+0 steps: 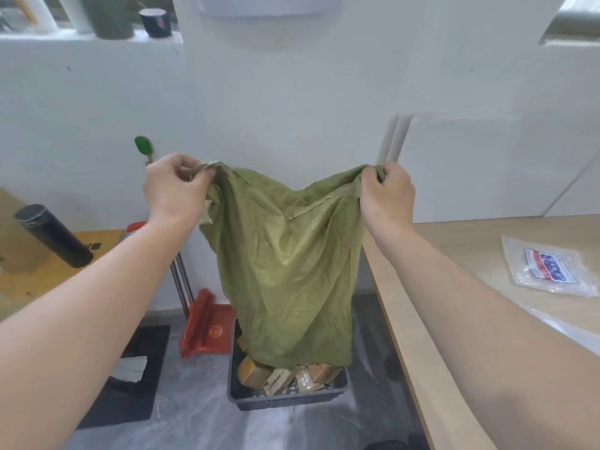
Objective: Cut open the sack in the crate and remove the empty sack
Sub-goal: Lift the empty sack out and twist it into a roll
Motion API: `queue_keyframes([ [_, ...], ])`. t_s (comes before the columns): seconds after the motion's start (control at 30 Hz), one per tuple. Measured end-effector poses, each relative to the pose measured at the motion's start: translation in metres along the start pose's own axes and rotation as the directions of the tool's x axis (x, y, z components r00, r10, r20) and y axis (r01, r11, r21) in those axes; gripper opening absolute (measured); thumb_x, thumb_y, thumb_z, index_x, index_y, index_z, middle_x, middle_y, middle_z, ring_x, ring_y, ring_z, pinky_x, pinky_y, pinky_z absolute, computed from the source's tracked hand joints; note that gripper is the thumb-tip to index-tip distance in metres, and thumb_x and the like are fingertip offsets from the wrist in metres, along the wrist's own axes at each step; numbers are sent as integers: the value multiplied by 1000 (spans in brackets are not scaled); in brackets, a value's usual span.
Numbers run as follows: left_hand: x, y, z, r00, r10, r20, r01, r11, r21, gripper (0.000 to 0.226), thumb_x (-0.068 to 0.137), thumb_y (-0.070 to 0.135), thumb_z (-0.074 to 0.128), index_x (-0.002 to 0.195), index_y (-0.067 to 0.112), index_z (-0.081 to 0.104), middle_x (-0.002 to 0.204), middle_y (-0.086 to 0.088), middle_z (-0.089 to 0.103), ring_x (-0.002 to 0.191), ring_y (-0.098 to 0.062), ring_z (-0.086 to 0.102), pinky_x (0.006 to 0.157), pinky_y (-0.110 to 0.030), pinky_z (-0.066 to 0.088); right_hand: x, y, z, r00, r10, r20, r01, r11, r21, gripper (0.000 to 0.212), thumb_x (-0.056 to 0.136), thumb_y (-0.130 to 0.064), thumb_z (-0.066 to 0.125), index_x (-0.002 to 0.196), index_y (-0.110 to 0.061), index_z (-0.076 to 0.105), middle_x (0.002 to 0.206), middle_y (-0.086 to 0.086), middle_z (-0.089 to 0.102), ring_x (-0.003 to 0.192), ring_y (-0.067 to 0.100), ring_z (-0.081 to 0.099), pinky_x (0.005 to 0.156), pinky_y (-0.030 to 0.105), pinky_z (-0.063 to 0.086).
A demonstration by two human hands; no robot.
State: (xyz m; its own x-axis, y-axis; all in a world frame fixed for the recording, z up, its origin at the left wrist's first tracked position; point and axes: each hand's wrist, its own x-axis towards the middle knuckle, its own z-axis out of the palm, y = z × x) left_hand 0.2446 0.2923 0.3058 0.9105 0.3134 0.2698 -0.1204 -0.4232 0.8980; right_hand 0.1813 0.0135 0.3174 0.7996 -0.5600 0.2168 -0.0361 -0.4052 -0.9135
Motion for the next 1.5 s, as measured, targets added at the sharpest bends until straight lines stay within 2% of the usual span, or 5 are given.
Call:
queue_keyframes([
  [0.17,5,-10,-14,969,-219,113,220,975,2,28,93,9,65,113,24,77,102,-8,72,76,-18,69,81,-36,59,9,9,-20,999,29,30,-25,993,-116,42,87,-39,71,123,-35,49,98,-9,62,84,12,63,69,32,51],
  [0.3,12,-8,-37,959,-263,107,236,948,214,28,96,11,48,91,18,75,92,-10,65,67,-25,53,63,-32,46,33,10,-47,1000,-11,-2,10,926,-377,7,88,-40,71,91,-35,74,109,-14,71,104,16,65,76,31,49],
  [0.63,10,39,-53,799,-389,459,163,875,457,29,97,36,64,95,9,75,94,-11,75,87,-31,73,74,-38,58,47,0,-59,996,91,-1,-55,586,-808,52,96,-63,51,101,-15,71,124,18,54,115,39,48,92,42,40],
  [1.07,-40,115,20,677,-364,640,438,898,47,23,101,15,52,103,3,71,93,-18,63,81,-31,61,66,-38,53,-7,-78,-27,645,239,726,-388,921,41,14,102,-18,61,92,-9,63,74,7,63,59,18,59,50,27,54],
  [1.5,-61,136,-20,600,-111,792,394,903,-172,54,74,7,69,124,-11,59,111,-24,64,96,-34,63,78,-39,54,-32,-82,-59,374,-96,922,-192,965,179,48,101,7,46,137,-20,63,115,5,71,94,19,61,87,31,53],
])
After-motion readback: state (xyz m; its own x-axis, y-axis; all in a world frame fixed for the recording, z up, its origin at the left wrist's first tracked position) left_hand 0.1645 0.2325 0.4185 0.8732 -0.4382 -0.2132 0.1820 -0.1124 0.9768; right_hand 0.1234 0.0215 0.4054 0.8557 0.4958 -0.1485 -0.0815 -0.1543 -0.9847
